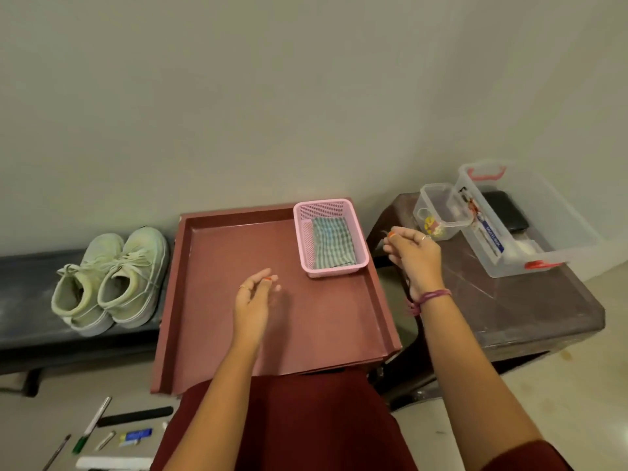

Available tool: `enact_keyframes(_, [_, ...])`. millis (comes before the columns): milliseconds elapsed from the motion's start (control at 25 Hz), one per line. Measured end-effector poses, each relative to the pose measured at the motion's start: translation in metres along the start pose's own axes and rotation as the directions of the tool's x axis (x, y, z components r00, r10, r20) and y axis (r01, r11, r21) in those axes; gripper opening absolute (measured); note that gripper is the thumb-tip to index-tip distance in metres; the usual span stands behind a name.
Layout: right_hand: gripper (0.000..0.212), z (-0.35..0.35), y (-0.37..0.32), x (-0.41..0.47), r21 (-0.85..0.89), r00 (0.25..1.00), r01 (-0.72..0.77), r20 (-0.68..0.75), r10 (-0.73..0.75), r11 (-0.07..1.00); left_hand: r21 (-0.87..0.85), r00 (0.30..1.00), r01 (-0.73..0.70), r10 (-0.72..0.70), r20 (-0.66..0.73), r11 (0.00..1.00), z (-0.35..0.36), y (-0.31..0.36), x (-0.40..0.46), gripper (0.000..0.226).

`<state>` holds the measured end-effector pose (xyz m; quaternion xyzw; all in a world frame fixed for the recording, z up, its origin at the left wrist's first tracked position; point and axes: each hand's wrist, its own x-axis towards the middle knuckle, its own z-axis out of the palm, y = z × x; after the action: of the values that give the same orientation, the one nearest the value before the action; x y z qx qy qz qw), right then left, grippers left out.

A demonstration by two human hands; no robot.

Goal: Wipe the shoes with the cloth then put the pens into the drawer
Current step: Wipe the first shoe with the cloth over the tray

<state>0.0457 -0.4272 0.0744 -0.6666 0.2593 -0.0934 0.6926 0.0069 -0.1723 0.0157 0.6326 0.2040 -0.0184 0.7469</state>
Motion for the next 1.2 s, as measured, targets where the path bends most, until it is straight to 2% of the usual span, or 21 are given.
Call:
enact_keyframes(120, [0.023, 0.038, 0.044, 0.007, -0.043, 0.997, -0.080, 0.007, 0.081, 0.996, -0.143, 0.985, 0.122, -0.138, -0.103, 0.982, -0.039, -0.024, 0.003, 0.020])
enact_keyframes(200, [0.037, 0.060, 0.065, 0.016, -0.198, 0.998, -0.069, -0.001, 0.070, 0.978, -0.234, 0.966, 0.177, -0.214, -0.146, 0.956, -0.060, -0.038, 0.008, 0.021])
enact_keyframes(360, [0.042, 0.102, 0.079, 0.038, -0.549, 0.997, 0.055, 0.069, -0.021, 0.834, -0.367, 0.938, 0.219, -0.298, -0.175, 0.904, -0.078, -0.039, 0.025, 0.018])
enact_keyframes(480, [0.036, 0.133, 0.085, 0.059, -0.754, 0.978, 0.202, 0.193, -0.083, 0.625, -0.375, 0.931, 0.260, -0.335, -0.147, 0.890, -0.081, -0.037, 0.036, 0.016])
enact_keyframes(600, [0.035, 0.154, 0.099, 0.079, -0.862, 0.960, 0.258, 0.280, -0.013, 0.436, -0.382, 0.903, 0.327, -0.405, -0.145, 0.865, -0.085, -0.039, 0.040, 0.016])
enact_keyframes(680, [0.040, 0.164, 0.106, 0.087, -0.914, 0.955, 0.277, 0.295, 0.017, 0.298, -0.397, 0.891, 0.353, -0.434, -0.134, 0.847, -0.086, -0.040, 0.042, 0.018])
enact_keyframes(800, [0.038, 0.177, 0.117, 0.092, -0.947, 0.947, 0.322, 0.322, -0.016, 0.009, -0.404, 0.878, 0.385, -0.464, -0.115, 0.830, -0.084, -0.041, 0.043, 0.018])
enact_keyframes(840, [0.037, 0.178, 0.120, 0.093, -0.937, 0.939, 0.342, 0.344, -0.026, -0.066, -0.405, 0.876, 0.391, -0.469, -0.110, 0.826, -0.084, -0.040, 0.043, 0.018])
enact_keyframes(880, [0.036, 0.178, 0.121, 0.093, -0.930, 0.932, 0.355, 0.359, -0.040, -0.093, -0.407, 0.876, 0.395, -0.472, -0.105, 0.824, -0.084, -0.040, 0.043, 0.018])
enact_keyframes(960, [0.034, 0.173, 0.114, 0.095, -0.941, 0.939, 0.336, 0.332, -0.088, 0.034, -0.415, 0.875, 0.398, -0.474, -0.096, 0.818, -0.085, -0.040, 0.042, 0.017])
enact_keyframes(1000, [0.030, 0.167, 0.108, 0.097, -0.941, 0.951, 0.306, 0.293, -0.101, 0.144, -0.418, 0.876, 0.397, -0.473, -0.092, 0.817, -0.086, -0.039, 0.042, 0.018])
enact_keyframes(1080, [0.022, 0.153, 0.092, 0.100, -0.873, 0.980, 0.196, 0.185, -0.070, 0.447, -0.423, 0.883, 0.389, -0.462, -0.082, 0.818, -0.088, -0.039, 0.040, 0.020])
enact_keyframes(1160, [0.021, 0.140, 0.078, 0.101, -0.659, 0.995, 0.060, 0.095, 0.004, 0.749, -0.440, 0.896, 0.368, -0.439, -0.068, 0.819, -0.088, -0.039, 0.037, 0.023])
enact_keyframes(1200, [0.016, 0.133, 0.074, 0.100, -0.488, 0.997, -0.008, 0.063, 0.044, 0.873, -0.457, 0.902, 0.358, -0.429, -0.057, 0.814, -0.088, -0.038, 0.035, 0.022])
